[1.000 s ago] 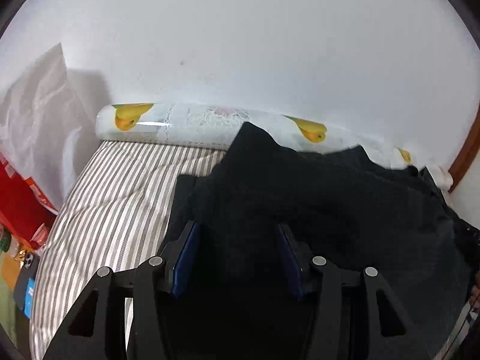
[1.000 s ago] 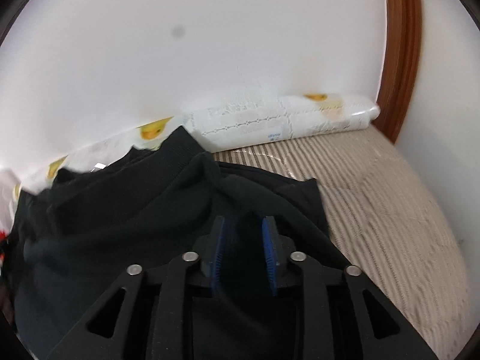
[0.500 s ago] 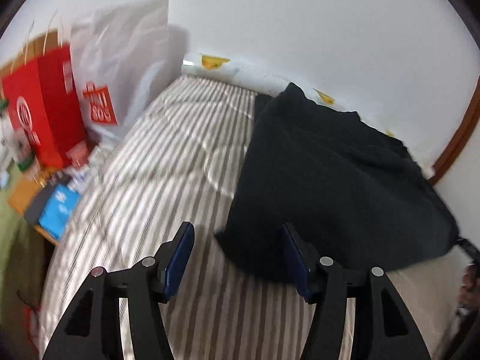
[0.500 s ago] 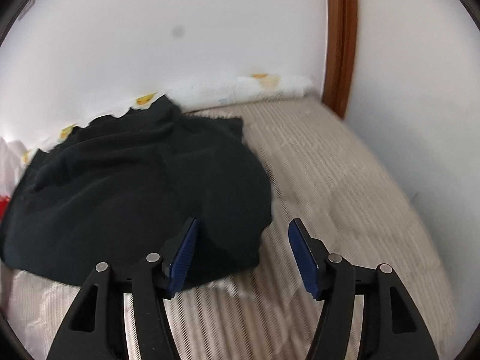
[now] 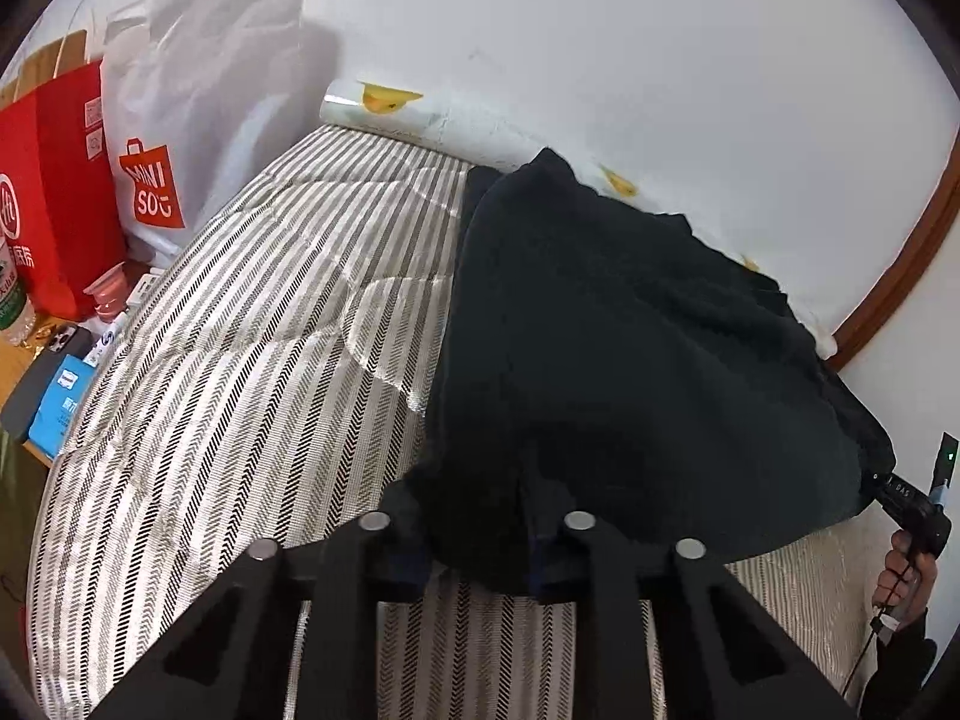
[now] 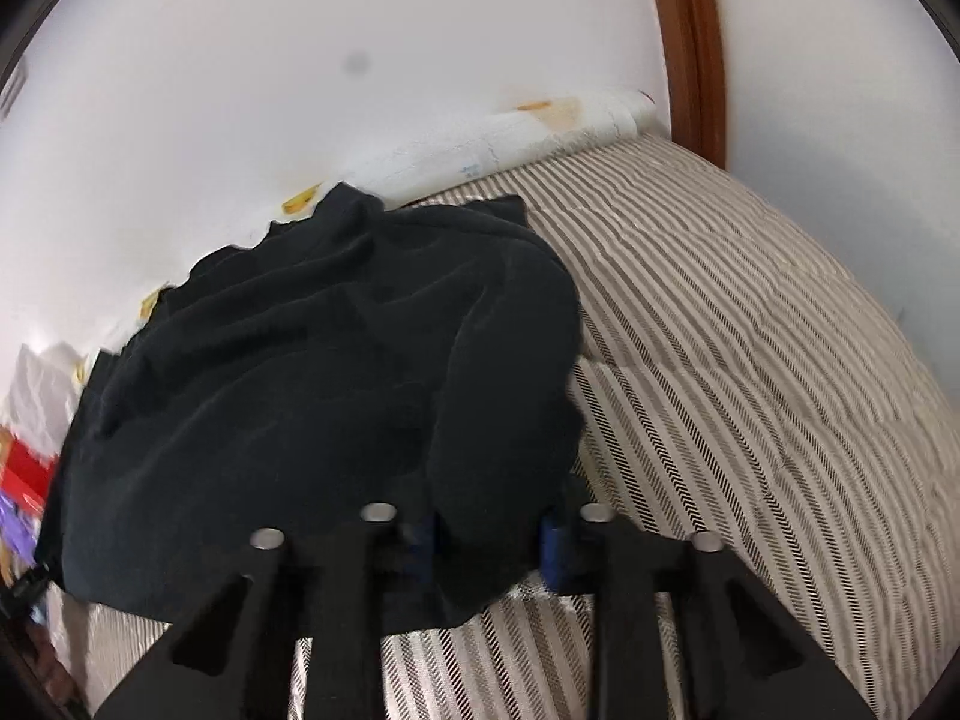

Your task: Fold small clothes

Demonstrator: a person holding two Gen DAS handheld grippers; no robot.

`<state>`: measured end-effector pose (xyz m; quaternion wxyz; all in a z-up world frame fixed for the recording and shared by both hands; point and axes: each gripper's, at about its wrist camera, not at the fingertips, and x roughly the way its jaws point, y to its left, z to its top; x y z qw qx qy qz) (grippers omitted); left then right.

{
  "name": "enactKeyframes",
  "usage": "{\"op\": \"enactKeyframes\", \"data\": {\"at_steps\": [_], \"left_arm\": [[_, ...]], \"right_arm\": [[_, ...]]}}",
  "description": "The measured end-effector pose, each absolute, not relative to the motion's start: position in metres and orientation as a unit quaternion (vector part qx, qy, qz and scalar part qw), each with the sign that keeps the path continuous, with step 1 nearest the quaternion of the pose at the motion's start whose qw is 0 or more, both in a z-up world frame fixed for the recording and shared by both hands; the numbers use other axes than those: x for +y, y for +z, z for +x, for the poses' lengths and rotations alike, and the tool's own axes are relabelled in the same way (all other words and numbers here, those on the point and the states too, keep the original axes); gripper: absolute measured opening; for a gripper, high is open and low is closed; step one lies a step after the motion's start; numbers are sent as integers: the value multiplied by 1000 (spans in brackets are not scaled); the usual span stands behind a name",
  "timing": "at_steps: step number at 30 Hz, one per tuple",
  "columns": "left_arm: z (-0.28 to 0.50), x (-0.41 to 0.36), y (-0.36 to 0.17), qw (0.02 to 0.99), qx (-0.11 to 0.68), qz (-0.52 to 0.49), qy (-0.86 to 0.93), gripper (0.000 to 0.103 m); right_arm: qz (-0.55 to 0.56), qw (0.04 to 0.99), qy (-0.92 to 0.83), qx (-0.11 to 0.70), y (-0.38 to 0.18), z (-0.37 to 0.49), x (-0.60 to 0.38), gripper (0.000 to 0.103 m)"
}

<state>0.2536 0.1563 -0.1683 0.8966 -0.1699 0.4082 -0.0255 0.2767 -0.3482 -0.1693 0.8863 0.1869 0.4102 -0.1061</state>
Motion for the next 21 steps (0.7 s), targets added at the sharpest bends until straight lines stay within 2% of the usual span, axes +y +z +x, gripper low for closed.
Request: {"op": "enactKeyframes", "data": {"at_steps": [8,17,20,21], "left_arm": [[212,165,-159,896,400,-189,-41,17],[111,163,-165,894,401,-194,-47,17],[88,160,-167,895,401,-187,-48,19],[81,159,-167,897,401,-180,-44,23]], "right_arm": [[202,890,-93,397,-150,230,-345,19],[177,898,-61,399,-146,129,-335,19],[167,898,-53,403,-149,95,-333,20],[165,897,-52,406,-150,88,-333,22]]}}
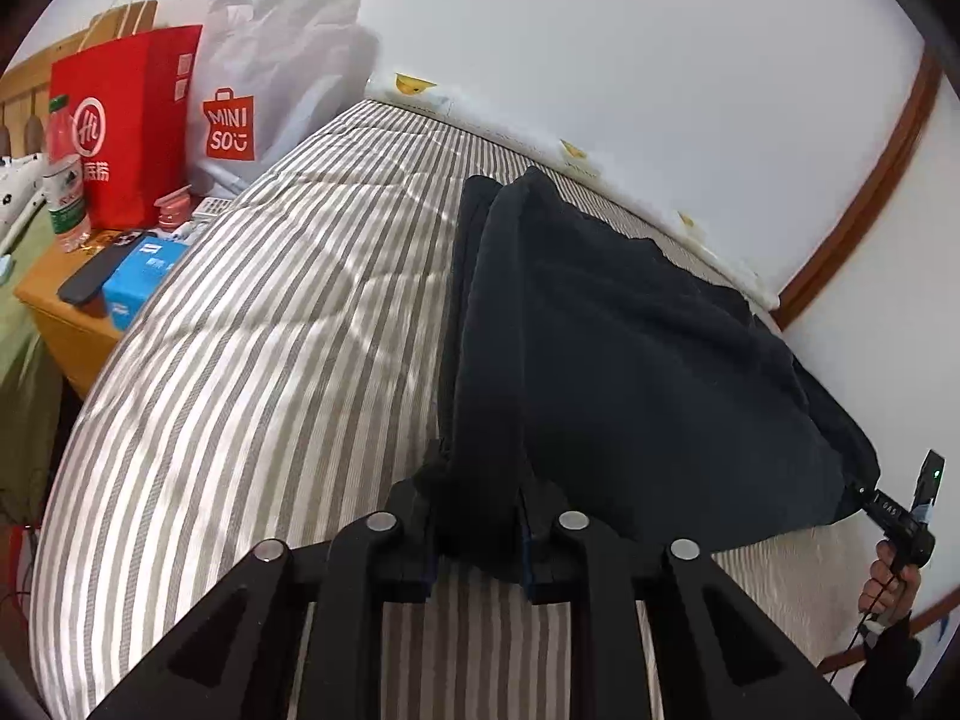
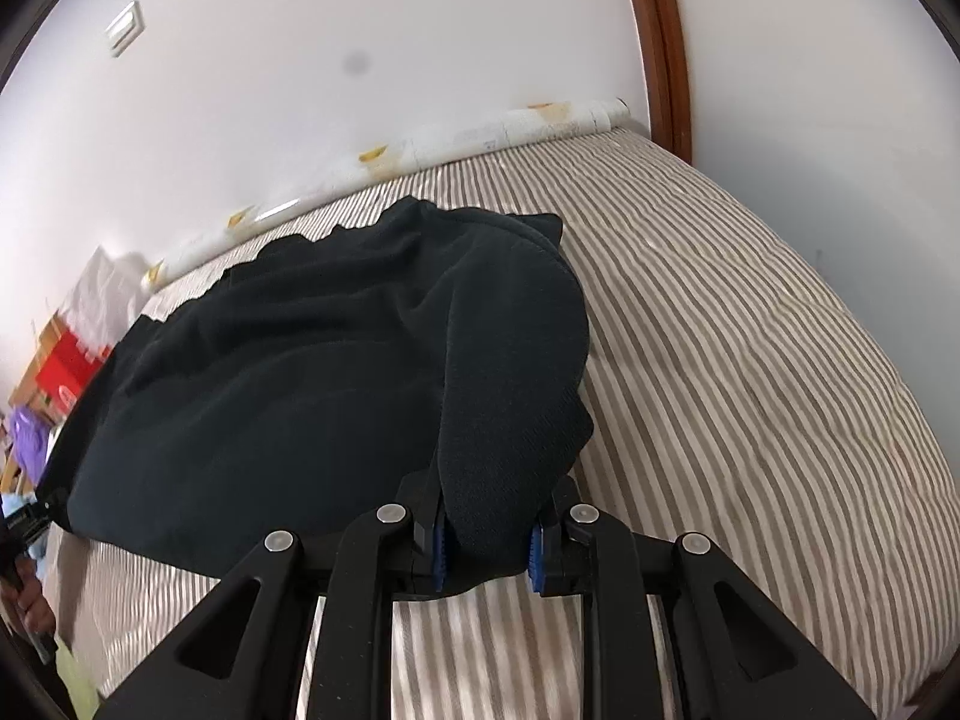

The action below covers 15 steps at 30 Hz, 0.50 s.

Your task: Fold small clothes

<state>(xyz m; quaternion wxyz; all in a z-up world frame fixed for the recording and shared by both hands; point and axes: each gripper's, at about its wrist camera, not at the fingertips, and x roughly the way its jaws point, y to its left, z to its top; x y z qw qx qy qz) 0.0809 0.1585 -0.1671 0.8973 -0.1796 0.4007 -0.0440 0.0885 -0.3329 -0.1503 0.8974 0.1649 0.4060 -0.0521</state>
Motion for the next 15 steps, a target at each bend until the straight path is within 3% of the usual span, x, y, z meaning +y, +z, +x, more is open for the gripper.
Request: {"op": "enactKeyframes", "data": {"at_steps": [8,15], "left_arm": [[78,165,-138,909,392,-135,-35,48],[113,160,-137,901,415,-126,-28,48]], "right_arm": [[99,913,-80,387,-117,79,-340,46],[112,910,-84,390,-118,121,-353,48]]}}
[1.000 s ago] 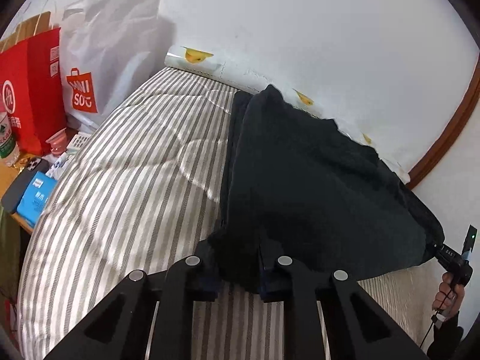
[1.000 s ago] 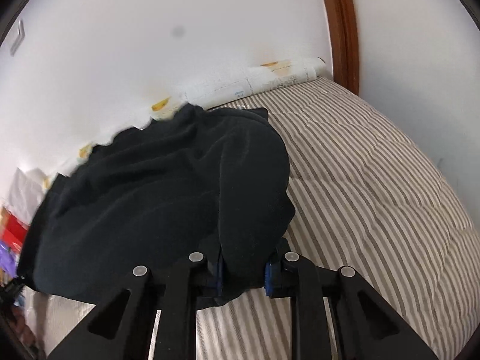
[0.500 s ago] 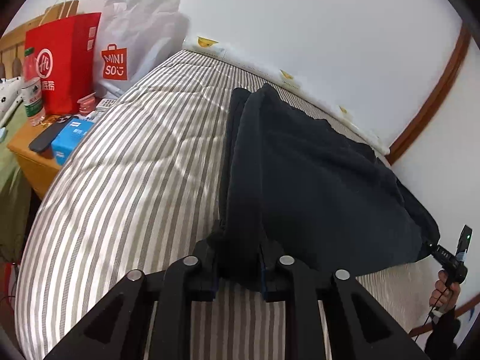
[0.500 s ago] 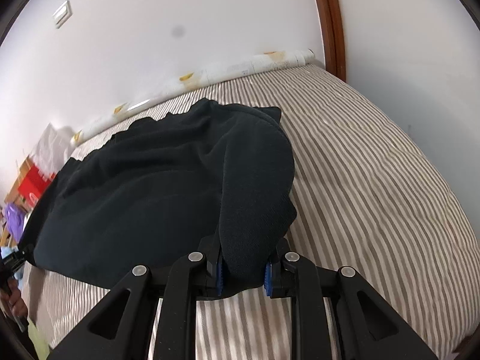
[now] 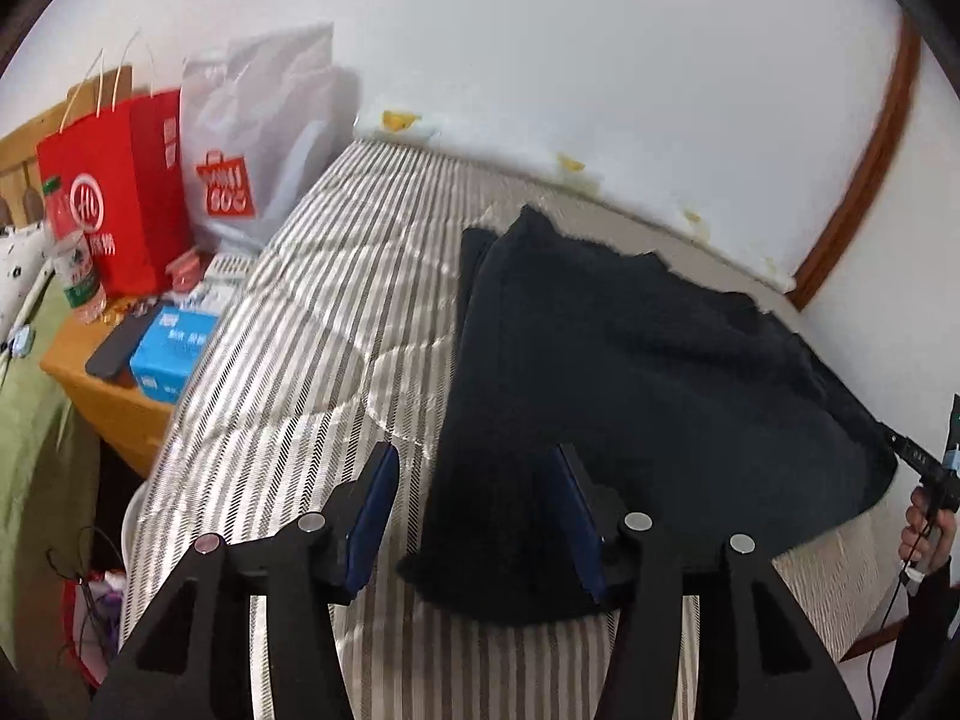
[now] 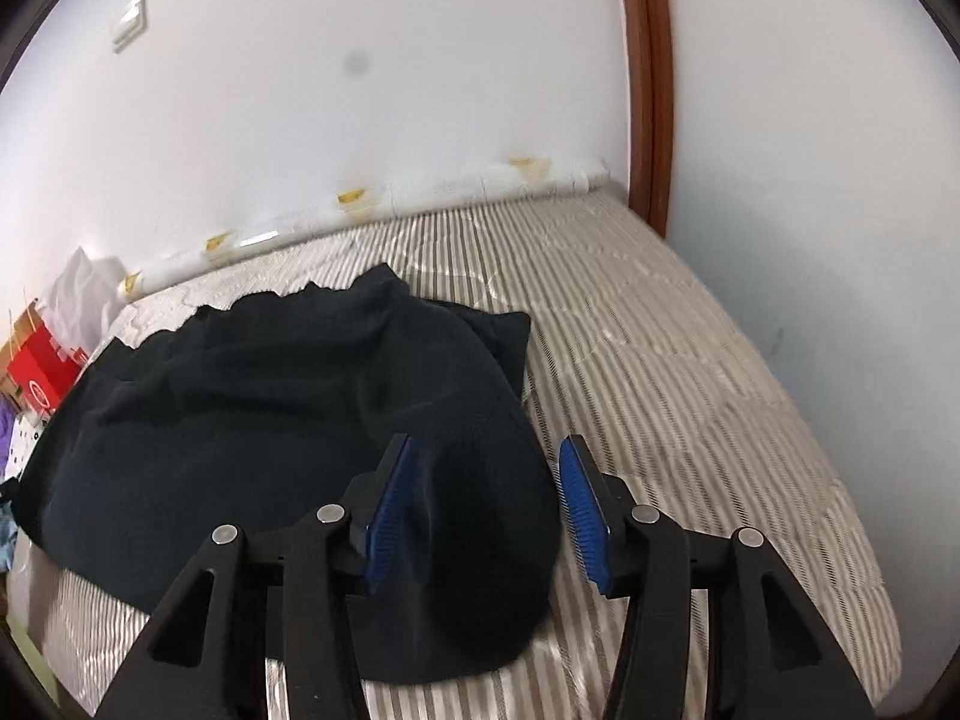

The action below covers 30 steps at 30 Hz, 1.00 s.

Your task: Fold small clothes

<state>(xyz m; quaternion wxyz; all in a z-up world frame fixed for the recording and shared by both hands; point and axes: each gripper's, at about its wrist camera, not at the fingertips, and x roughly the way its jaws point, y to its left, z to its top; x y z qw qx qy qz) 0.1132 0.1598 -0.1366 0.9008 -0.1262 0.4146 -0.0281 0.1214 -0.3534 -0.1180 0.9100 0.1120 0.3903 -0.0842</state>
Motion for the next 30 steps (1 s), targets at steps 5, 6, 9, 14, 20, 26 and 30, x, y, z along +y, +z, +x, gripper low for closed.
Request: {"op": "enactKeyframes", "data": {"at_steps": [5,6,9,14,20,26,30], "left_arm": [[115,165,-151,896,423,-134,-15,13],[115,168,-152,896,422,-139,-17,16],[119,169,-144,898,421,-127,-19,22],[150,160,-117,911,396,-108,-31,45],[220,129,-108,915,394,-73,-35,45],[274,114,-120,911,407,-56,-37,45],[296,111,-140,900,432,-48,-32,45]], "right_arm": [[85,903,-94,410,-140,130,-347,9],[87,900,-95,416,-145,129,-350,9],[92,892,-88,434,-153,132,-356,12],[65,906,-94,408,-112,145,-350,29],[69,917,-60,387,-88,212,-326,47],[57,896,-67,434,-122,289,-310,47],[64,879,-64,468,-150,315,-308,47]]}}
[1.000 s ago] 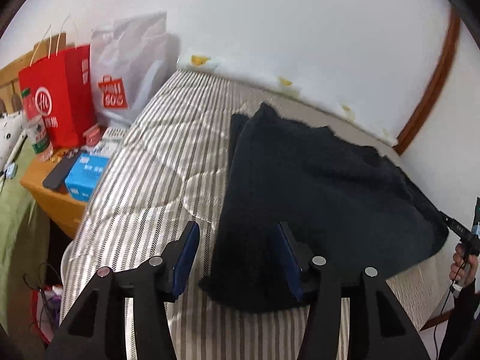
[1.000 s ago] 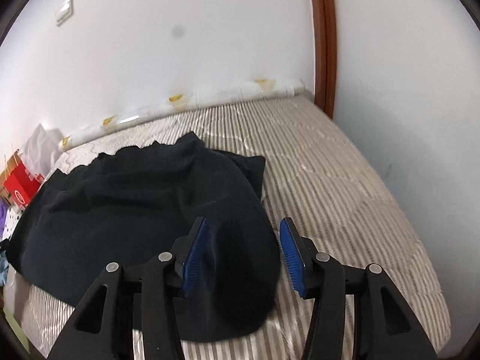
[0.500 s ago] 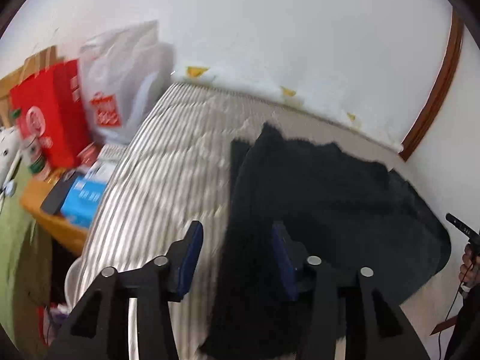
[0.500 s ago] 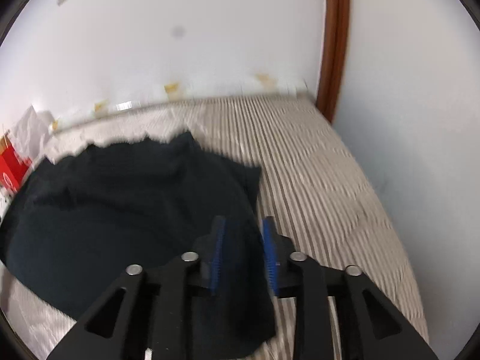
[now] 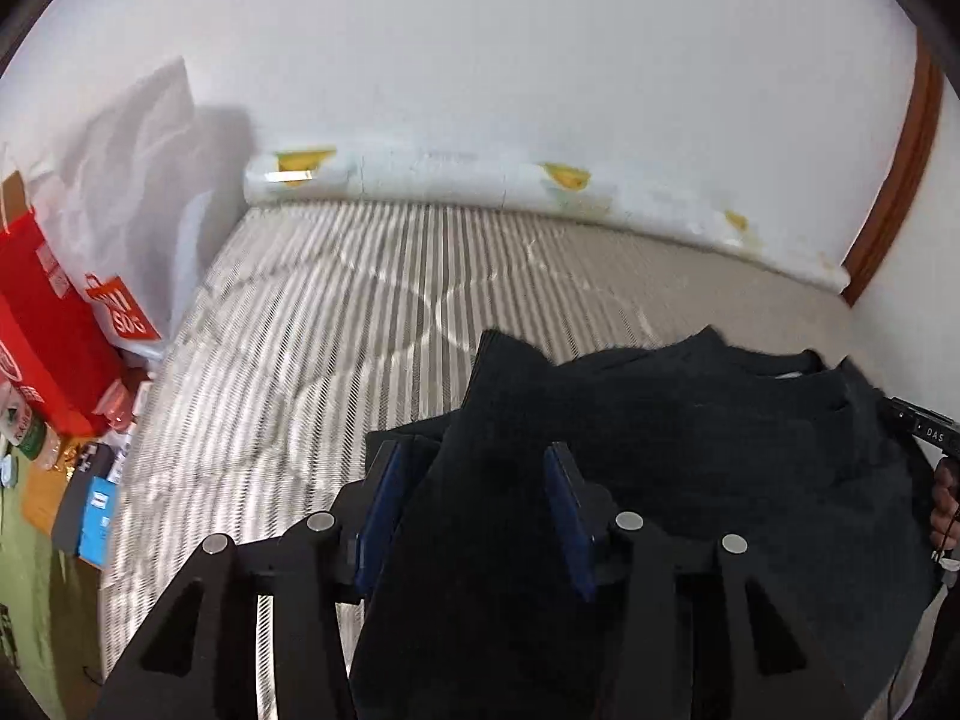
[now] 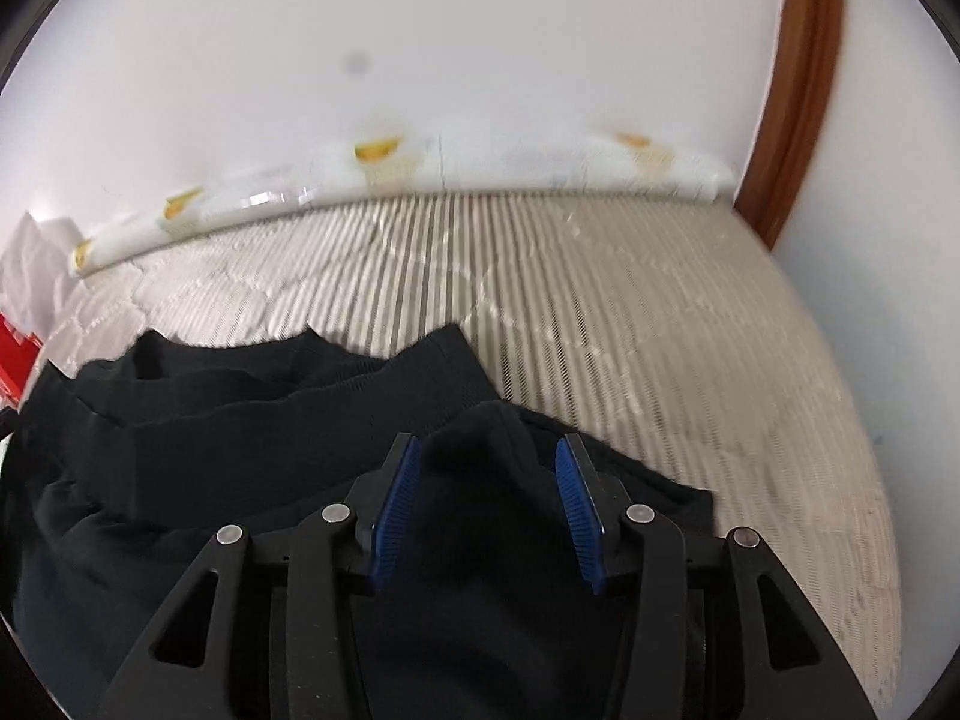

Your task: Fold small clothes

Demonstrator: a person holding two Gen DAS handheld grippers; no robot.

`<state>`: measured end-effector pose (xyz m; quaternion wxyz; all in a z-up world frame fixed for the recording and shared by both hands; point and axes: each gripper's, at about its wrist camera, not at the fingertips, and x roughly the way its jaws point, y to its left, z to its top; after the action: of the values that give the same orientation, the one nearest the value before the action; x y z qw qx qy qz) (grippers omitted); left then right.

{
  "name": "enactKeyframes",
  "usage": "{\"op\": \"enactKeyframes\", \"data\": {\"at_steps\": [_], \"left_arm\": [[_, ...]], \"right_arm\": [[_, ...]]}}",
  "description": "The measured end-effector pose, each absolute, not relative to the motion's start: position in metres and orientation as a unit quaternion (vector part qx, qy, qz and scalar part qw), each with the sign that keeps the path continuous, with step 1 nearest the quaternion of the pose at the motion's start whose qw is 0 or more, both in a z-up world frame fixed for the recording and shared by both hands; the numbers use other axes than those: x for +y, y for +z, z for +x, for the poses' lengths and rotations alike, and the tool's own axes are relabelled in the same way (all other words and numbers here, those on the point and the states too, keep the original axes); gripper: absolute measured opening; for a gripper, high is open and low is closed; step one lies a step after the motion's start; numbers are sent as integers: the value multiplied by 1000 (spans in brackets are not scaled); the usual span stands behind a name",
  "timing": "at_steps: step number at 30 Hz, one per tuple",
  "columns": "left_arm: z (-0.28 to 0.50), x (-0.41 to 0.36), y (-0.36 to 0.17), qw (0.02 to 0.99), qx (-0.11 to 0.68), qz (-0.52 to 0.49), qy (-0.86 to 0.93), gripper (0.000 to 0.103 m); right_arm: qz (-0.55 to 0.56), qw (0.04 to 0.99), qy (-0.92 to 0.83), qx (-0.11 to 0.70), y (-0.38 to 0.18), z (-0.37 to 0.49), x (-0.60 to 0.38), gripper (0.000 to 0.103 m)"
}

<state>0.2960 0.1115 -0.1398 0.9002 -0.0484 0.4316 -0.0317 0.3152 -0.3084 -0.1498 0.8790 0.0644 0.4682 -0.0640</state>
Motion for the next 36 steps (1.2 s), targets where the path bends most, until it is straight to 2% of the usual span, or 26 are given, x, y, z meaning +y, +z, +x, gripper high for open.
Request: {"op": "enactKeyframes", "data": {"at_steps": [2,3,4,5,6,8,10,13,18,20,22,24,31,36], "left_arm": [[298,111,-149,899,434,-51,-28,45],[297,110,-150,901,431,-51,-29,39],[296,109,-150,903,426,-50,-28,25],[294,108,-148,907,418,-46,-25,15],[290,109,-145,911,409,-45,-22,12],[284,113,-137,922,384,-55,-23,9],[277,122,-130,927,366,-75,-20,8],[281,129,-136,922,378,-82,-1,5],[290,135,-148,910,403,-101,-5,5],[292,134,-149,909,405,-97,-2,7],[292,132,-149,908,408,-90,0,8],[289,131,-145,907,412,-85,3,10],[244,143,-133,905,415,-98,7,36],[192,148,-125,908,407,-103,11,45]], "right_arm": [[62,871,-57,485,-163,322,-306,47],[60,869,-55,488,-167,324,-304,44],[57,871,-51,484,-169,323,-302,32],[57,875,-46,478,-168,322,-301,22],[55,879,-49,471,-166,320,-301,10],[63,893,-39,443,-156,312,-304,7],[88,920,-47,380,-134,292,-316,6],[134,923,-51,358,-126,284,-339,6],[98,884,-79,450,-168,311,-332,6],[106,882,-76,452,-166,314,-334,8],[106,877,-87,461,-165,314,-335,22],[106,875,-98,462,-163,312,-339,24],[98,884,-83,449,-132,271,-320,30],[94,889,-44,446,-124,239,-286,33]]}}
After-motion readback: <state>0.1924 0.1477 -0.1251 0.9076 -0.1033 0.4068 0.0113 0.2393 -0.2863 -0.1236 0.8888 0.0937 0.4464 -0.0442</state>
